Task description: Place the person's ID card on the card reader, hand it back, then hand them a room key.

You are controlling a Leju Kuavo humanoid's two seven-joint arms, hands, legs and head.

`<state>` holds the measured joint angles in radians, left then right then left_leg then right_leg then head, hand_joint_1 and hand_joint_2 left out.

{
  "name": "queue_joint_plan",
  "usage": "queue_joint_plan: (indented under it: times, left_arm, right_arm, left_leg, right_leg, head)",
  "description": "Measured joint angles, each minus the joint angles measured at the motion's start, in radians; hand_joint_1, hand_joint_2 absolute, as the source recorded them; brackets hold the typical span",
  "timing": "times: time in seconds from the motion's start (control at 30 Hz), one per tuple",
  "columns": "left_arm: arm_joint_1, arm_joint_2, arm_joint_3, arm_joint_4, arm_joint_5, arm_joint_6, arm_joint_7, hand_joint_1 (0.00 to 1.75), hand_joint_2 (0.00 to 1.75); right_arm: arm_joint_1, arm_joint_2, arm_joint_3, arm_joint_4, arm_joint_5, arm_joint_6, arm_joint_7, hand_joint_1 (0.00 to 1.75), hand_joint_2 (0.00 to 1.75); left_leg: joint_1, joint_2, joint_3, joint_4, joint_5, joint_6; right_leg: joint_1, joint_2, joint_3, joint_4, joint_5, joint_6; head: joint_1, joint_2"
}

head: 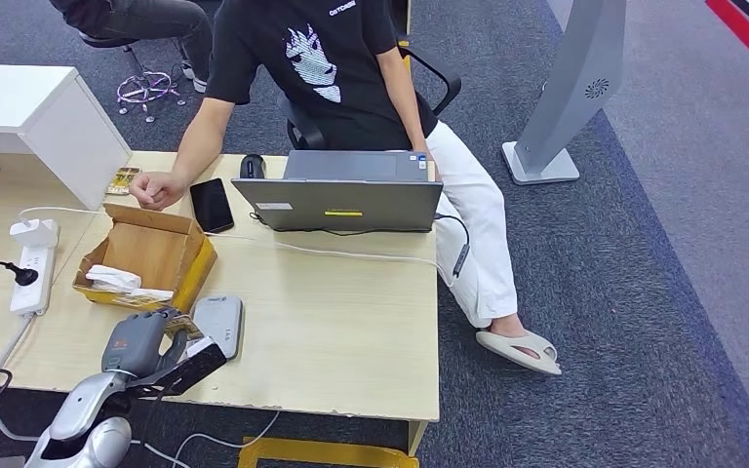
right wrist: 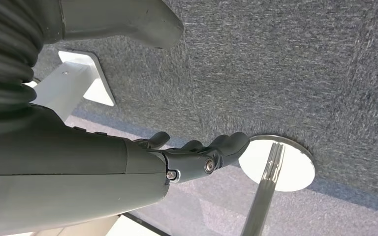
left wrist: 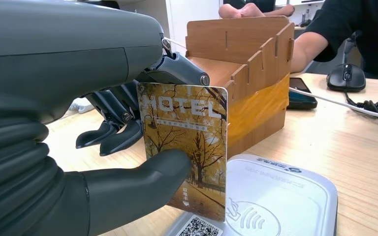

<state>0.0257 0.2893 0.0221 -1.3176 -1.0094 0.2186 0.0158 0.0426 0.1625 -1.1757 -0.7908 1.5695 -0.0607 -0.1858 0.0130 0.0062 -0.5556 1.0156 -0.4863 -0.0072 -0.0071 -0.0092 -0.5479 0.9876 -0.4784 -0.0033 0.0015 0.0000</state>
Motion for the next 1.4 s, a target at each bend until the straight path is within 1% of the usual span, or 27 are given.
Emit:
queue_joint_plan:
  times: [0.3, 0.43, 0.57, 0.67, 0.83, 0.97, 1.17, 1.4]
  left_arm:
    - [-0.007, 0.007, 0.0, 0.006, 0.0, -0.009, 0.0, 1.75, 1.75]
    - [-0.008, 0.017, 0.0, 0.007, -0.003, 0.015, -0.004, 1.75, 1.75]
    - [-0.011, 0.047, 0.006, -0.018, 0.006, 0.046, -0.013, 1.75, 1.75]
    - [-0.026, 0.08, 0.025, -0.059, 0.023, 0.063, -0.031, 1.75, 1.75]
    - [-0.07, 0.137, 0.059, -0.119, 0.04, 0.062, -0.043, 1.75, 1.75]
    - [-0.091, 0.173, 0.073, -0.151, 0.043, 0.061, -0.052, 1.75, 1.75]
    - [-0.098, 0.199, 0.076, -0.173, 0.043, 0.061, -0.054, 1.75, 1.75]
    - [-0.098, 0.207, 0.076, -0.179, 0.043, 0.061, -0.054, 1.75, 1.75]
  right_arm:
    - [0.0, 0.0, 0.001, 0.0, 0.0, -0.002, 0.0, 0.0, 1.75]
    - [0.0, 0.0, 0.002, 0.0, 0.0, -0.002, 0.0, 0.0, 1.75]
    - [0.001, 0.0, 0.002, 0.0, 0.0, -0.002, -0.002, 0.0, 1.75]
    - [0.001, 0.0, 0.003, 0.003, 0.0, -0.007, -0.006, 0.0, 1.75]
    - [-0.002, -0.001, 0.009, 0.019, 0.0, -0.027, -0.007, 0.0, 1.75]
    - [-0.005, -0.005, 0.015, 0.039, 0.0, -0.035, -0.007, 0.0, 1.75]
    - [-0.007, -0.01, 0.024, 0.059, 0.0, -0.038, -0.007, 0.0, 1.75]
    - [-0.008, -0.011, 0.025, 0.071, 0.0, -0.038, -0.007, 0.0, 1.75]
  left_leg:
    - [0.0, 0.0, 0.0, 0.0, 0.0, 0.0]
    - [0.0, 0.0, 0.0, 0.0, 0.0, 0.0]
    - [0.001, 0.0, 0.0, 0.0, 0.001, -0.001]
    - [0.001, 0.0, -0.001, 0.0, 0.001, -0.001]
    - [0.001, 0.0, -0.001, 0.0, 0.001, -0.001]
    - [0.001, 0.0, -0.001, 0.0, 0.001, -0.001]
    - [0.001, 0.0, -0.001, 0.0, 0.001, -0.001]
    - [0.001, 0.0, -0.001, 0.0, 0.001, -0.001]
  right_leg:
    - [0.0, 0.0, 0.0, 0.0, 0.0, 0.0]
    - [0.0, 0.0, 0.0, 0.0, 0.0, 0.0]
    - [0.001, 0.001, -0.001, 0.0, 0.0, 0.0]
    - [0.001, 0.0, -0.001, 0.0, 0.0, 0.0]
    - [0.001, 0.001, -0.001, 0.0, 0.0, 0.0]
    - [0.001, 0.001, -0.001, 0.0, 0.0, 0.0]
    - [0.001, 0.001, -0.001, 0.0, 0.0, 0.0]
    - [0.001, 0.001, -0.002, 0.0, 0.0, 0.0]
  head:
    - [0.0, 0.0]
    - [0.0, 0.0]
    - [0.0, 0.0]
    - [0.0, 0.0]
    - [0.0, 0.0]
    - [0.0, 0.0]
    - [0.0, 0.0]
    - [0.0, 0.0]
